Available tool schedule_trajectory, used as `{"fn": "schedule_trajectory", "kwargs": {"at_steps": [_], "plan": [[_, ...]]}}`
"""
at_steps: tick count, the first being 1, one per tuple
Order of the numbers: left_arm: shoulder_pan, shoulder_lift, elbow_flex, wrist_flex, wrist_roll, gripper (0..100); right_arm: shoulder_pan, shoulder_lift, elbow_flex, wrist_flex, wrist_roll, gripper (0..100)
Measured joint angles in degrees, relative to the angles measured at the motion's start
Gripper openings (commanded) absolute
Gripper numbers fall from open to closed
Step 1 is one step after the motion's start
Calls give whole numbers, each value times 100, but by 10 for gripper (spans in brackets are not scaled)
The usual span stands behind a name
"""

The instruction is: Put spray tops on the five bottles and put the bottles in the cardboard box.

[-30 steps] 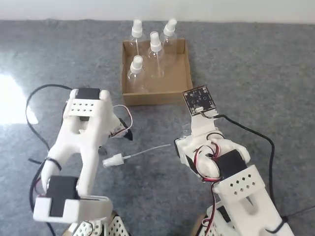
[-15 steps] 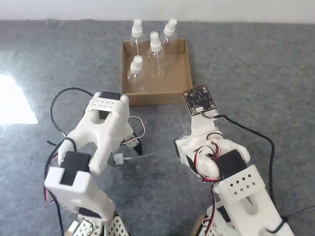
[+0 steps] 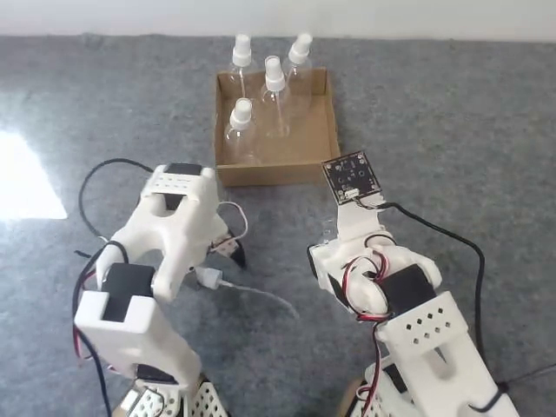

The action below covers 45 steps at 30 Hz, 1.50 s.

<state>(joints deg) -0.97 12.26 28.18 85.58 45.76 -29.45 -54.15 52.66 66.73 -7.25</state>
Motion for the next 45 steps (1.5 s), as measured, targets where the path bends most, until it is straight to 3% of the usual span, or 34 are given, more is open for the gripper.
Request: {"fn": "schedule_trajectory", "kwargs": {"at_steps": [7, 14, 29, 34, 45], "plan": [[-185, -26, 0, -281, 0, 282, 0, 0, 0, 0, 0, 99], [-176, -44, -9, -396, 0, 9, 0, 0, 0, 0, 0, 99], [-211, -35, -9, -404, 0, 11, 0, 0, 0, 0, 0, 99], [-589, -484, -193, -105, -26, 11, 0, 0, 0, 0, 0, 99], [-1468, -1029, -448, -70, -2198, 12, 0, 0, 0, 0, 0, 99]]}}
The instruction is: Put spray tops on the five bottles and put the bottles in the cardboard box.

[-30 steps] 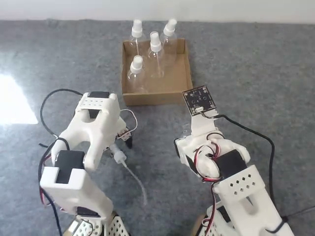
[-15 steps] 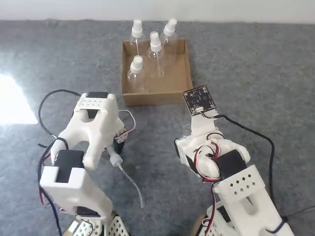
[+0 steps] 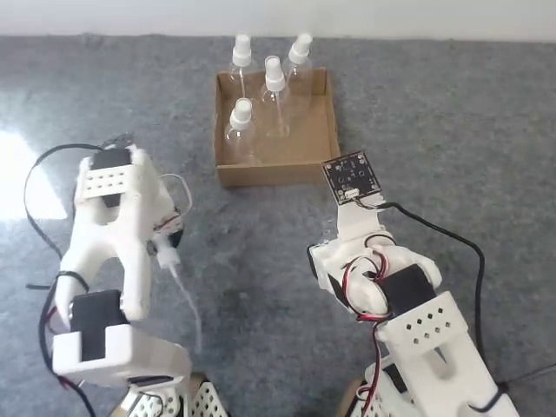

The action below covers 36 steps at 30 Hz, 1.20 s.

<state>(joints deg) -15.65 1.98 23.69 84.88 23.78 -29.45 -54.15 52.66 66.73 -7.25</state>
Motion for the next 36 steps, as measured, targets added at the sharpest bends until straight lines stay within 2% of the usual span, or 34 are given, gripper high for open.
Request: {"fn": "schedule_trajectory", "kwargs": {"at_steps": [7, 14, 23, 27, 29, 33, 36], "plan": [[-422, 0, 0, -563, -1767, 12, 0, 0, 0, 0, 0, 99], [-448, 0, 0, -659, -2804, 12, 0, 0, 0, 0, 0, 99], [-448, 0, 114, -1345, -3938, 12, 0, 0, 0, 0, 0, 99], [-448, 0, 237, -1415, -4404, 15, 0, 0, 0, 0, 0, 99], [-448, 0, 237, -1415, -4642, 59, 0, 0, 0, 0, 0, 99], [-448, 0, 237, -1275, -4949, 212, 0, 0, 0, 0, 0, 99], [-448, -35, 237, -1116, -4967, 220, 0, 0, 0, 0, 0, 99]]}}
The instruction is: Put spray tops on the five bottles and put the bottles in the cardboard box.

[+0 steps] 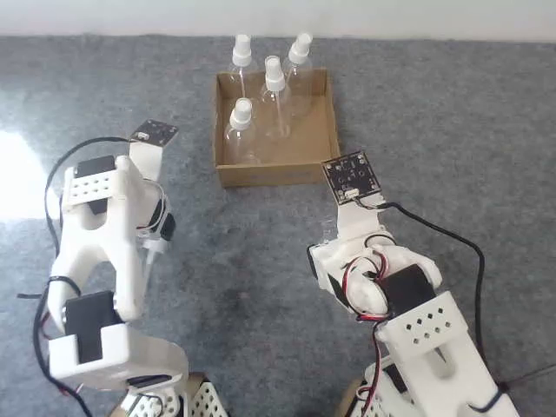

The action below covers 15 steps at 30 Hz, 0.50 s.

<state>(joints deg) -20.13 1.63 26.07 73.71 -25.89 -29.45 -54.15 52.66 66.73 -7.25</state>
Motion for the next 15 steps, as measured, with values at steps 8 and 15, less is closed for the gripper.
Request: {"fn": "schedule_trajectory", "kwargs": {"at_steps": [8, 15], "plan": [[0, -35, -220, 360, 0, 217, 0, 0, 0, 0, 0, 99], [0, -35, -941, 1327, -97, 217, 0, 0, 0, 0, 0, 99]]}}
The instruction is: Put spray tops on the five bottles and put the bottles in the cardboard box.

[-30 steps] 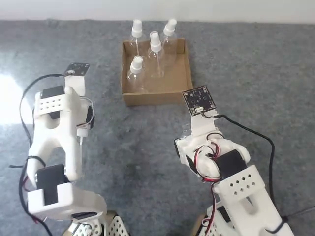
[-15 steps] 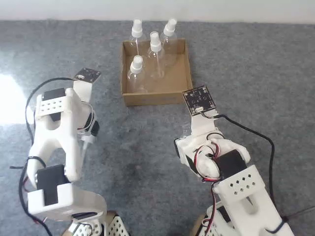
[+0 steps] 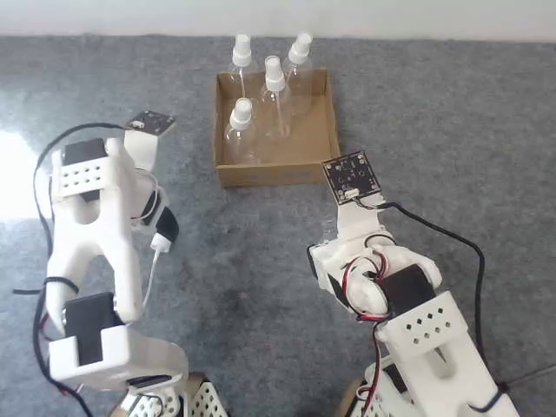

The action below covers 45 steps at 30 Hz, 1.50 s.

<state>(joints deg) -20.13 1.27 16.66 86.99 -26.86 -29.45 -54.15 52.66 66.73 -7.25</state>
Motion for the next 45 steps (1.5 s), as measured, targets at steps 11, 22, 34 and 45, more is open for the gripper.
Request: {"fn": "schedule_trajectory", "kwargs": {"at_steps": [11, 22, 34, 45], "plan": [[0, 9, -88, 360, -668, 216, 18, 0, 0, 0, 0, 99], [0, 1547, -967, 237, -668, 142, 264, 0, 0, 0, 0, 99], [44, 2611, -1820, 246, -668, 142, 273, 0, 0, 0, 0, 99], [158, 3314, -2215, 387, -554, 18, 273, 0, 0, 0, 0, 99]]}}
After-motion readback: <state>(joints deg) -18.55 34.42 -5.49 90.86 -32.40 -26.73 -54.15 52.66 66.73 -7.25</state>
